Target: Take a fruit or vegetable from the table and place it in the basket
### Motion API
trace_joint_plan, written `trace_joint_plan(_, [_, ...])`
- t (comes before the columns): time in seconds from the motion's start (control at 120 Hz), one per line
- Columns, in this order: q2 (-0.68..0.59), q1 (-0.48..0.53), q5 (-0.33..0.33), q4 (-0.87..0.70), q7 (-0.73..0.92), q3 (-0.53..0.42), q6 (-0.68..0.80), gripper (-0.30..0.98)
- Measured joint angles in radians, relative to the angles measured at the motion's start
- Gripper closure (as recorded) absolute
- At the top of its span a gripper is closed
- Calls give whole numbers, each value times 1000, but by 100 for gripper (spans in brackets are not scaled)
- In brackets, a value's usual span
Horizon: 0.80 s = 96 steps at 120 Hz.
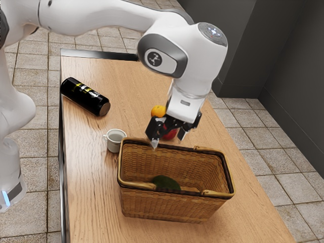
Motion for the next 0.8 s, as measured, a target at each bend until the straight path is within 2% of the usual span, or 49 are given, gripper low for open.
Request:
trace_joint_plan(0.225, [-2,36,13,94,82,345,-3,1])
trace_joint_plan(0.325, [28,55,24,95,138,447,10,0])
trace_joint_plan(0.542, [121,91,23,22,252,479,75,0])
trace_joint_plan(0.65, [150,108,-2,-8,307,479,115,0])
trace_joint_plan(0.8, [178,186,-29,-40,377,479,157,0])
